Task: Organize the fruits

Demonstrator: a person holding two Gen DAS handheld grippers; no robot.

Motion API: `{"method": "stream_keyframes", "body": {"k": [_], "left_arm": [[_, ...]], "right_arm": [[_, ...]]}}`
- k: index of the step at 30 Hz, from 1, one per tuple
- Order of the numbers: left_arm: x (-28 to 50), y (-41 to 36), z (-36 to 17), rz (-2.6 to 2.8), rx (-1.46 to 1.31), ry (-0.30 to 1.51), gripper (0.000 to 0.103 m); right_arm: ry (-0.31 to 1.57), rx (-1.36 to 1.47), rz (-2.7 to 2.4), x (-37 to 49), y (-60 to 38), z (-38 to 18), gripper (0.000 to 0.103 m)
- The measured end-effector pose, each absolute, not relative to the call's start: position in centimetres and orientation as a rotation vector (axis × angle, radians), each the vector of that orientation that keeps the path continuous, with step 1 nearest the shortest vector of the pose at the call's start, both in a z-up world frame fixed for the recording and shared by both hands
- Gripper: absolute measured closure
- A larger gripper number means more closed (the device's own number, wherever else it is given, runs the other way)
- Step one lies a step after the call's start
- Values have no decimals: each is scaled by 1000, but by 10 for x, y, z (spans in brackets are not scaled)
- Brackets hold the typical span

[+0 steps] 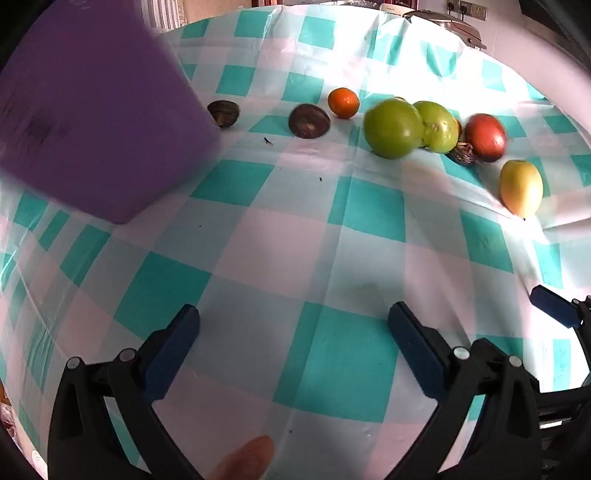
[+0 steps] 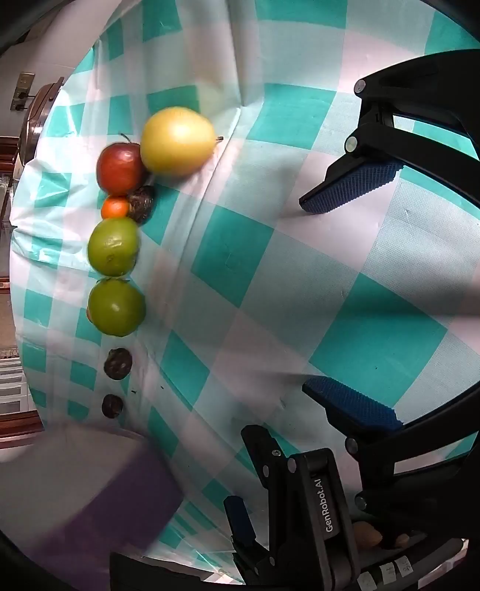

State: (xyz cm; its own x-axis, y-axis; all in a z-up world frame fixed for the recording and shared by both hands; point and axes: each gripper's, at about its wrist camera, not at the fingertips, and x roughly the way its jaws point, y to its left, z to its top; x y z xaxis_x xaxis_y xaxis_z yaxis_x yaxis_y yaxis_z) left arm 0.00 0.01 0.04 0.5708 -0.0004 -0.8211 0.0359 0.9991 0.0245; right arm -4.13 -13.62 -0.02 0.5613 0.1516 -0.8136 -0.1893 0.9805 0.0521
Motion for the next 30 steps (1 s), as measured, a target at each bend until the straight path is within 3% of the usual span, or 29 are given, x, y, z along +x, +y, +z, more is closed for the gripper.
{"method": "stream_keyframes", "body": {"k": [30], "left_arm": [[1, 2, 0, -21, 40, 963, 1]], "right_arm": [[949, -43, 199, -43, -135, 0, 15]]}}
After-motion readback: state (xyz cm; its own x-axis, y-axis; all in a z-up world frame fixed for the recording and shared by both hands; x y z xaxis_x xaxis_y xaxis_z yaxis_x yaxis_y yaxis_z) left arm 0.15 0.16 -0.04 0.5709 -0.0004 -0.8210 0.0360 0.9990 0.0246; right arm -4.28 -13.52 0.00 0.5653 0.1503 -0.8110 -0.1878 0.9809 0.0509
